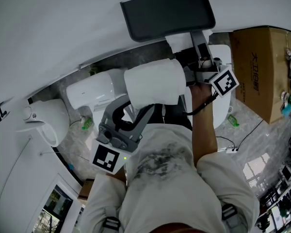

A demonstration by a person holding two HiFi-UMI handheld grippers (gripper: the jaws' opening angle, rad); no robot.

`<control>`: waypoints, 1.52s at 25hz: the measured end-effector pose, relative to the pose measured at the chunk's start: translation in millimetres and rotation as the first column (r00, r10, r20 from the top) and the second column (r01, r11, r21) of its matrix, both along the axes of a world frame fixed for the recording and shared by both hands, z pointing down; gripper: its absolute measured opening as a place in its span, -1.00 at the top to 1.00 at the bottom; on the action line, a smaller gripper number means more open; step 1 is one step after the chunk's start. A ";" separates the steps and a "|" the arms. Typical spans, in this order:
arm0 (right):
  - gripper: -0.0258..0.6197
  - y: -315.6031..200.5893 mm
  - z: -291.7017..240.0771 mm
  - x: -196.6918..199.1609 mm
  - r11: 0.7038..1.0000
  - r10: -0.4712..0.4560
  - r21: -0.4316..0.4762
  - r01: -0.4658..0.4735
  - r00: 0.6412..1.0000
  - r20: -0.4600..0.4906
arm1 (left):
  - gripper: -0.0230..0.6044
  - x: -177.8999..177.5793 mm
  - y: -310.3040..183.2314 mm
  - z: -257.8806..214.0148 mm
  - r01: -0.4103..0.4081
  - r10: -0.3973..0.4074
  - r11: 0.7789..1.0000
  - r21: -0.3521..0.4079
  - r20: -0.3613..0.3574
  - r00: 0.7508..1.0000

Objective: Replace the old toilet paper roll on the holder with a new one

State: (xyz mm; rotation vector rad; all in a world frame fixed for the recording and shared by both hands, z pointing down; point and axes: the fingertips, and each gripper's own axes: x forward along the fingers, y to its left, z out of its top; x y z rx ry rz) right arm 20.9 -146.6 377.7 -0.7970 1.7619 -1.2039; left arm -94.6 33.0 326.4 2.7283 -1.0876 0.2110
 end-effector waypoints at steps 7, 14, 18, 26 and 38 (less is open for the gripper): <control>0.35 5.1 1.1 -10.3 1.000 -0.029 0.009 0.029 1.000 -0.004 | 0.48 -6.2 1.3 -4.3 0.010 -0.010 1.000 0.012 0.002 1.000; 0.34 9.9 2.1 -25.9 0.998 -0.058 0.011 0.058 0.998 -0.003 | 0.48 -16.5 3.8 -6.4 0.031 -0.031 0.999 0.019 0.010 0.999; 0.32 11.4 2.4 -30.9 0.997 -0.072 0.014 0.073 0.997 -0.025 | 0.48 -20.2 3.7 -8.2 0.041 -0.041 0.999 0.025 0.012 0.999; 0.28 15.5 2.7 -33.5 0.995 -0.095 0.017 0.098 0.989 -0.116 | 0.48 -20.2 4.2 -10.4 0.046 -0.046 0.999 0.026 0.020 0.999; -0.03 20.9 9.0 -26.2 0.996 -0.088 -0.009 0.092 0.914 -0.397 | 0.48 -18.0 -0.1 -12.1 0.049 -0.050 0.998 0.033 0.020 0.999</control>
